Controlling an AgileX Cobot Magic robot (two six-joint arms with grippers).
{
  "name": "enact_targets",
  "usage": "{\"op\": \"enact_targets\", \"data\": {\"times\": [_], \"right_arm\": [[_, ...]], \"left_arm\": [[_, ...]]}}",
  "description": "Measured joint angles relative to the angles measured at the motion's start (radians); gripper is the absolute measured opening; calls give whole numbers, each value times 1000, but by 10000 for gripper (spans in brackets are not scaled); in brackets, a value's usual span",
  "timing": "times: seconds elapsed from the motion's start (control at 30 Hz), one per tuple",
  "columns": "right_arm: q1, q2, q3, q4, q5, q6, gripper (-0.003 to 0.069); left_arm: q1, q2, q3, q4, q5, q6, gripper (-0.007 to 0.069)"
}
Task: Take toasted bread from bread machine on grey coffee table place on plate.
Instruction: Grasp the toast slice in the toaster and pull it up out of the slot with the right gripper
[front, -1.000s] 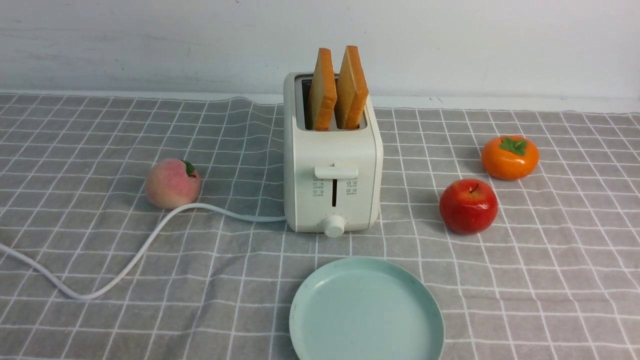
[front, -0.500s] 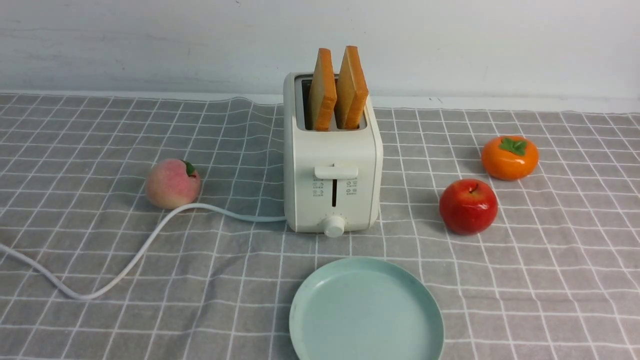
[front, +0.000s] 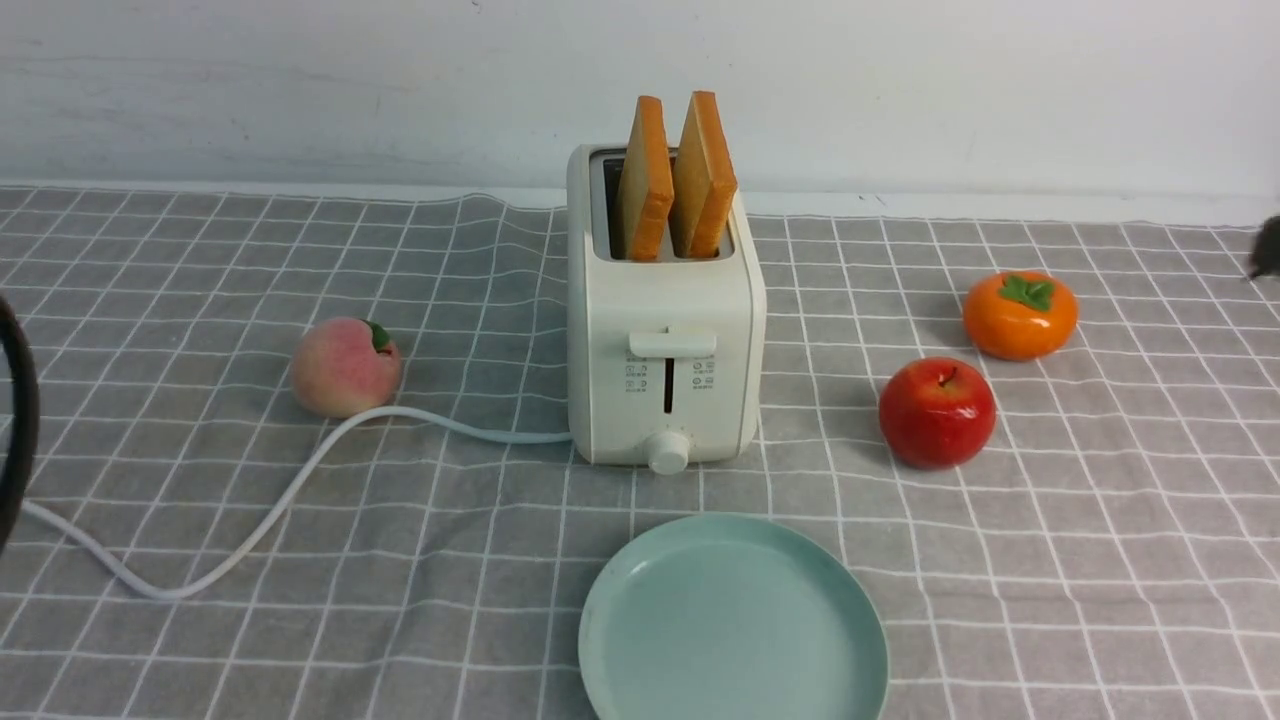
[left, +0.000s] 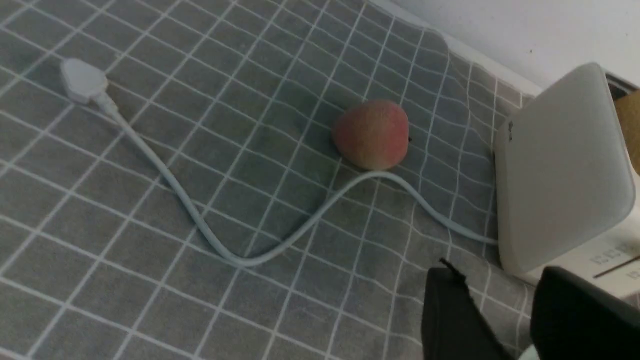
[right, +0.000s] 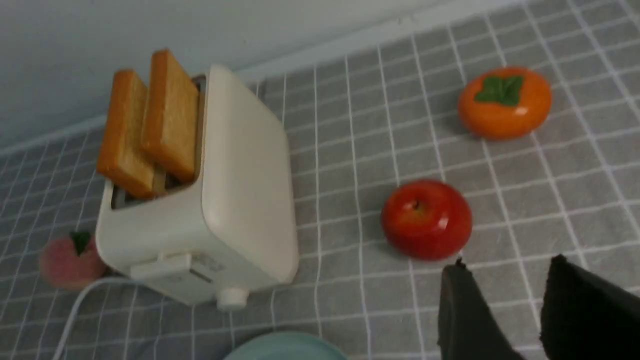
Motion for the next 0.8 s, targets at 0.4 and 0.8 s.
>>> {"op": "enact_targets", "data": {"times": [0.4, 0.8], "right_arm": [[148, 389, -189, 542, 31, -620, 263], [330, 691, -684, 92, 41, -248, 432]], "left_arm": [[-91, 0, 34, -271, 11, 273, 238], [-351, 46, -24, -130, 12, 383, 238]]}}
